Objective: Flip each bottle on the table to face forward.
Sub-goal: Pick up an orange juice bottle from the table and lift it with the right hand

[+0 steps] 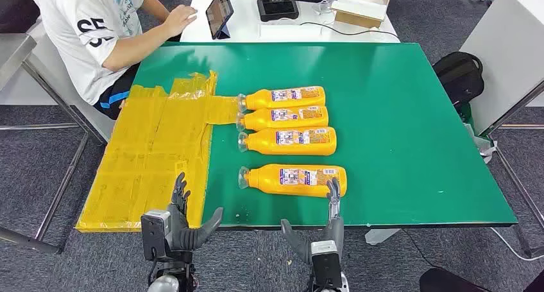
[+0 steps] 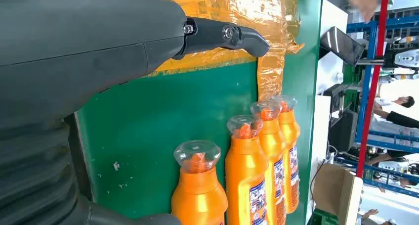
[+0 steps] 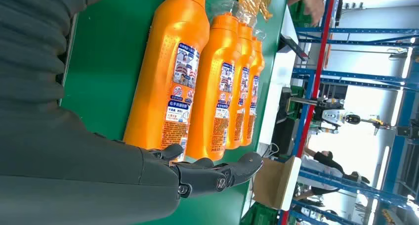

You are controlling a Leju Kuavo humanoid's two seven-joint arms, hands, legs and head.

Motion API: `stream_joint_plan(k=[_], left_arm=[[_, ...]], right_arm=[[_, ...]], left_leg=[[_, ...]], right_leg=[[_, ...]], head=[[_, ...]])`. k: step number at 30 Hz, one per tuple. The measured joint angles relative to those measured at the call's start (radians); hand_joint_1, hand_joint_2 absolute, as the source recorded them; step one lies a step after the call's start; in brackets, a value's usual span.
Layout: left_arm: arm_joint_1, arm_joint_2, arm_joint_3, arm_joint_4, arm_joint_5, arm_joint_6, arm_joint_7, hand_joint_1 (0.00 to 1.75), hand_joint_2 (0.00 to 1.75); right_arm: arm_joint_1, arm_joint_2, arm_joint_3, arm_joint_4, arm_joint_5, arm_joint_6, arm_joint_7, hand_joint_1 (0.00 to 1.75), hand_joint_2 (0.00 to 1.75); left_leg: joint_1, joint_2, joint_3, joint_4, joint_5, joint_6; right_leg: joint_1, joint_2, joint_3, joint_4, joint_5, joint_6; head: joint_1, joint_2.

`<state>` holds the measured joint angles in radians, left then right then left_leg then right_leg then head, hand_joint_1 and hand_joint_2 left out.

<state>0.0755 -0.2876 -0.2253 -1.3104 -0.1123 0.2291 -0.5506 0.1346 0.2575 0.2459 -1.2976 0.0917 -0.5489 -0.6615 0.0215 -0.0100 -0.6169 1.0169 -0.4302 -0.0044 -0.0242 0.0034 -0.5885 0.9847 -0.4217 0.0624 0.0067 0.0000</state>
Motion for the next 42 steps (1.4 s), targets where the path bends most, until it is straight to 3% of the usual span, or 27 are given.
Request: stream_joint_plan(k=[31,36,42], left_arm=[[-0.015,0.000,-0.042,0.016,0.005,-0.007,-0.033,0.00,1.75],[-0.017,0.000,-0.047,0.014,0.023,-0.033,-0.053,0.00,1.75],[-0.020,0.000,-0.047,0.000,0.023,-0.039,-0.095,0.00,1.75]], right_arm=[[0.016,0.000,-0.015,-0.032,0.053,0.004,0.000,0.00,1.75],[0.008,-0.009,-0.006,-0.058,0.145,0.008,0.020,0.00,1.75],[-0.059,-0.074,0.006,-0.124,0.419,0.060,0.200,0.00,1.75]], left_leg=[[0.000,0.000,0.000,0.000,0.000,0.000],[0.000,0.000,0.000,0.000,0.000,0.000],[0.000,0.000,0.000,0.000,0.001,0.001]], right_leg=[[0.000,0.000,0.000,0.000,0.000,0.000],[0.000,0.000,0.001,0.000,0.000,0.000],[0.000,0.000,0.001,0.000,0.001,0.000]], head=[[0.000,0.000],[0.000,0.000],[0.000,0.000]])
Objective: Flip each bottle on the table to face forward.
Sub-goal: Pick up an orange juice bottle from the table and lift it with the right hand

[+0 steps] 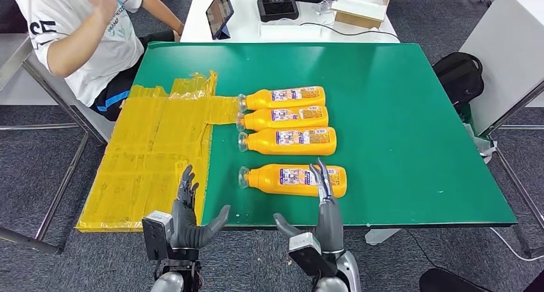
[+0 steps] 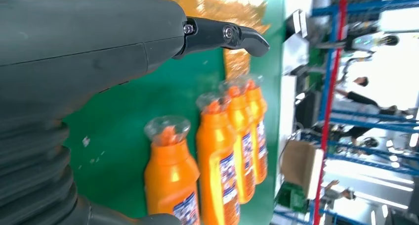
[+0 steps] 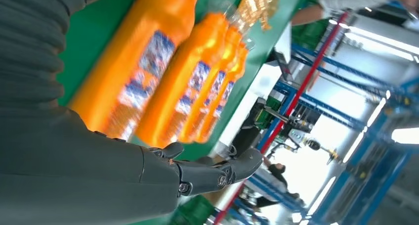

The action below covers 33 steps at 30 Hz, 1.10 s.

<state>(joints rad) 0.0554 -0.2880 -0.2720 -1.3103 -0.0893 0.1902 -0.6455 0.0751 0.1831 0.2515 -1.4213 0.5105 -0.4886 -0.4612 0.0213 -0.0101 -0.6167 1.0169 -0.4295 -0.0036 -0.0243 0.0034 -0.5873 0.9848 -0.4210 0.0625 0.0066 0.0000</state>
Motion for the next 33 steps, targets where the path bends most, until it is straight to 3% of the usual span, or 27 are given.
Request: stream_joint_plan(k=[8,13,23,33], left_arm=[[0.009,0.000,0.015,-0.037,-0.036,0.001,-0.015,0.00,1.75],[0.018,0.000,0.030,-0.043,-0.049,-0.008,-0.013,0.00,1.75],[0.024,-0.002,0.055,-0.043,-0.069,-0.032,0.004,0.00,1.75],[0.024,-0.008,0.070,-0.043,-0.072,-0.033,0.010,0.00,1.75]], right_arm=[[-0.157,-0.125,-0.017,-0.018,0.233,0.186,0.305,0.00,1.75],[-0.212,-0.170,-0.018,0.024,0.256,0.269,0.389,0.00,1.75],[-0.263,-0.219,0.006,0.139,0.242,0.379,0.435,0.00,1.75],[-0.285,-0.237,0.034,0.201,0.232,0.400,0.440,0.00,1.75]], left_leg=[[0.000,0.000,0.000,0.000,0.001,0.001],[0.000,0.000,0.000,0.000,0.001,0.001],[0.000,0.000,0.000,0.000,0.001,0.001],[0.000,0.000,0.000,0.000,0.001,0.001]], right_leg=[[0.000,0.000,0.000,0.000,0.002,-0.001],[0.000,0.000,0.000,0.000,0.002,-0.002],[0.000,0.000,0.000,0.000,0.002,-0.002],[0.000,0.000,0.000,0.000,0.002,-0.002]], head=[[0.000,0.000],[0.000,0.000],[0.000,0.000],[0.000,0.000]])
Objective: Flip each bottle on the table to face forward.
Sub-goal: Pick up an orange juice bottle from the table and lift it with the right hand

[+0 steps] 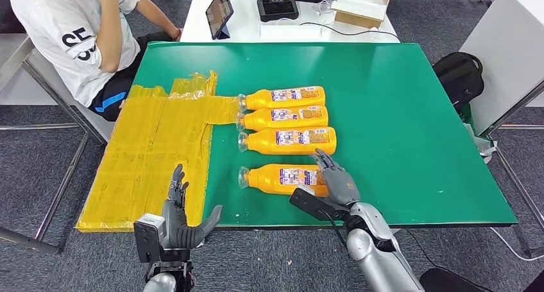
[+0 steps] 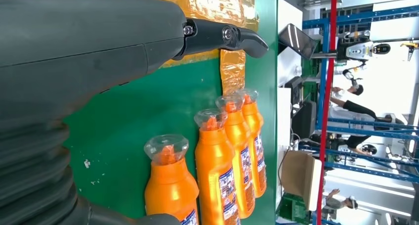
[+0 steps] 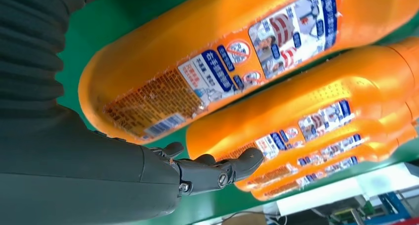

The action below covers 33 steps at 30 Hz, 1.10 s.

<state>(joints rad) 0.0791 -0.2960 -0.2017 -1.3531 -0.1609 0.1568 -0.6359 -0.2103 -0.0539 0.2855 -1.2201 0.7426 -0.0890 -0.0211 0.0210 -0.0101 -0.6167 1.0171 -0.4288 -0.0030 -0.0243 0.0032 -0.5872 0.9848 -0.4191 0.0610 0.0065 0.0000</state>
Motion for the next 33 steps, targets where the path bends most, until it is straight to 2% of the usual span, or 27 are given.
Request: stream_joint_plan(k=[11,24,25,26,28,29,30,33], left_arm=[[0.000,0.000,0.003,0.003,-0.005,-0.002,0.026,0.00,1.75],[-0.013,0.000,0.004,0.021,0.000,-0.007,0.033,0.00,1.75],[-0.014,0.000,0.004,0.023,0.003,-0.009,0.034,0.00,1.75],[-0.016,0.000,0.004,0.025,0.005,-0.012,0.035,0.00,1.75],[-0.020,0.000,0.004,0.032,0.007,-0.017,0.037,0.00,1.75],[-0.023,0.000,0.004,0.035,0.007,-0.019,0.037,0.00,1.75],[-0.027,0.000,0.004,0.039,0.008,-0.020,0.038,0.00,1.75],[-0.039,0.000,0.003,0.051,0.014,-0.024,0.039,0.00,1.75]], right_arm=[[-0.063,-0.008,0.029,0.105,0.071,-0.016,0.056,0.00,1.75],[-0.144,-0.020,0.061,0.207,0.049,0.054,0.056,0.00,1.75],[-0.151,-0.022,0.065,0.216,0.046,0.064,0.055,0.07,1.75],[-0.160,-0.024,0.071,0.226,0.042,0.076,0.053,0.27,1.75],[-0.181,-0.028,0.085,0.248,0.032,0.101,0.046,0.96,1.75],[-0.192,-0.031,0.093,0.261,0.026,0.112,0.041,1.26,1.75],[-0.202,-0.033,0.100,0.272,0.021,0.120,0.037,1.42,1.75],[-0.231,-0.037,0.122,0.311,0.005,0.135,0.024,1.59,1.75]], left_leg=[[0.000,0.000,0.000,0.000,0.000,0.000],[0.000,0.001,0.001,0.000,0.000,0.000],[0.000,0.001,0.001,0.000,0.000,0.000],[0.000,0.002,0.002,0.000,0.000,0.000],[0.000,0.004,0.004,0.000,0.000,0.000],[0.000,0.005,0.005,0.000,0.000,0.000],[0.000,0.005,0.006,0.000,0.000,0.000],[0.000,0.006,0.010,0.000,0.000,0.000]], right_leg=[[0.000,0.000,0.000,0.000,0.000,0.000],[0.000,0.000,0.000,0.000,0.000,0.000],[0.000,0.001,0.000,0.000,0.000,0.000],[0.000,0.001,0.001,0.000,0.001,0.000],[0.000,0.003,0.001,0.000,0.001,-0.001],[0.000,0.004,0.002,0.000,0.001,-0.001],[0.000,0.004,0.003,0.000,0.001,-0.001],[0.000,0.005,0.006,0.000,0.001,-0.001]], head=[[0.000,0.000],[0.000,0.000],[0.000,0.000],[0.000,0.000],[0.000,0.000],[0.000,0.000],[0.000,0.000],[0.000,0.000]])
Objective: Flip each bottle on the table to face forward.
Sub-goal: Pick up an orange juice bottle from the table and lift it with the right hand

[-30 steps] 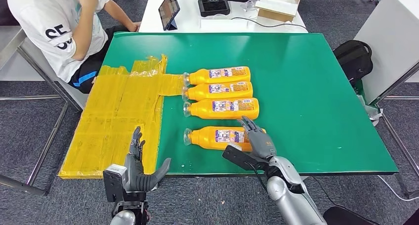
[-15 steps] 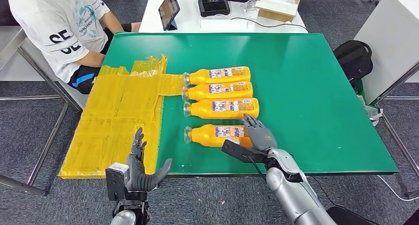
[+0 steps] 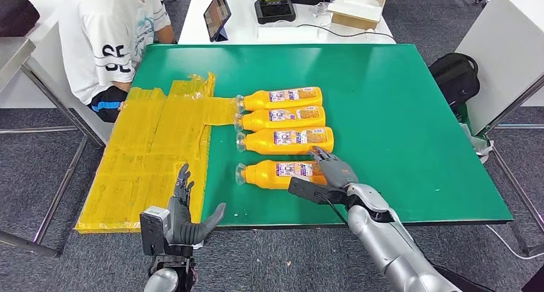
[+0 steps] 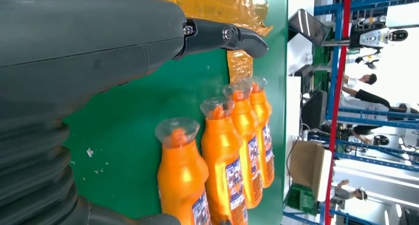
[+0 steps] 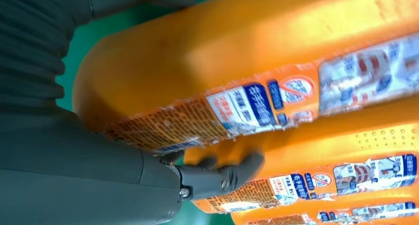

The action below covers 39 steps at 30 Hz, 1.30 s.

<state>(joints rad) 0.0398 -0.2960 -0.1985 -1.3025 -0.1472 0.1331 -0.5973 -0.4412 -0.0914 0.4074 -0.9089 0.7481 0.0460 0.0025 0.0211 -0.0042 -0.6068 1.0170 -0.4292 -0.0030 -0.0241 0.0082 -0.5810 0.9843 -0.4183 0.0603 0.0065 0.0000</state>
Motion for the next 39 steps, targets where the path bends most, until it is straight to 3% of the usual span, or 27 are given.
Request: stream_joint_plan(k=[3,20,29,31,33,36,39], left_arm=[[-0.009,0.000,-0.001,0.011,0.006,-0.006,0.000,0.00,1.75],[-0.027,0.000,-0.001,0.044,0.024,-0.019,0.000,0.00,1.75],[-0.026,0.000,-0.001,0.047,0.034,-0.018,-0.001,0.00,1.75],[-0.025,0.000,-0.001,0.047,0.037,-0.015,-0.005,0.00,1.75],[-0.021,0.000,-0.001,0.046,0.044,-0.010,-0.011,0.00,1.75],[-0.018,0.000,-0.002,0.041,0.065,0.003,-0.021,0.00,1.75],[-0.018,-0.001,-0.002,0.034,0.097,0.025,-0.023,0.00,1.75]], right_arm=[[-0.024,-0.004,0.019,0.034,-0.017,0.008,-0.010,1.69,1.75],[-0.065,-0.015,0.085,0.088,-0.092,0.015,-0.053,1.75,1.75],[-0.016,-0.015,0.082,0.052,-0.164,-0.065,-0.127,1.75,1.75],[0.015,-0.010,0.066,0.019,-0.193,-0.115,-0.178,1.75,1.75],[0.073,0.008,0.035,-0.055,-0.222,-0.224,-0.275,1.75,1.75],[0.169,0.067,-0.033,-0.233,-0.272,-0.443,-0.422,1.75,1.75],[0.235,0.127,-0.098,-0.413,-0.331,-0.578,-0.486,1.75,1.75]], left_leg=[[0.000,0.000,0.003,0.000,0.000,0.000],[0.000,0.000,0.004,0.000,0.000,0.000],[0.000,0.000,0.003,0.000,0.000,0.000],[0.000,-0.001,0.002,0.000,0.000,0.000],[0.000,-0.002,-0.001,0.000,0.000,0.000],[0.000,-0.003,-0.004,0.000,0.000,0.000],[0.000,-0.003,-0.005,0.000,0.000,0.000]], right_leg=[[0.000,0.001,0.002,0.000,0.000,0.000],[0.000,0.001,0.004,0.000,0.000,0.000],[0.000,0.001,0.003,0.000,0.000,0.000],[0.000,0.000,0.003,0.000,0.000,0.000],[0.000,0.000,0.001,0.001,0.000,0.000],[0.000,0.000,-0.002,0.001,0.000,0.000],[0.000,0.000,-0.003,0.001,-0.001,0.000]], head=[[0.000,0.000],[0.000,0.000],[0.000,0.000],[0.000,0.000],[0.000,0.000],[0.000,0.000],[0.000,0.000]])
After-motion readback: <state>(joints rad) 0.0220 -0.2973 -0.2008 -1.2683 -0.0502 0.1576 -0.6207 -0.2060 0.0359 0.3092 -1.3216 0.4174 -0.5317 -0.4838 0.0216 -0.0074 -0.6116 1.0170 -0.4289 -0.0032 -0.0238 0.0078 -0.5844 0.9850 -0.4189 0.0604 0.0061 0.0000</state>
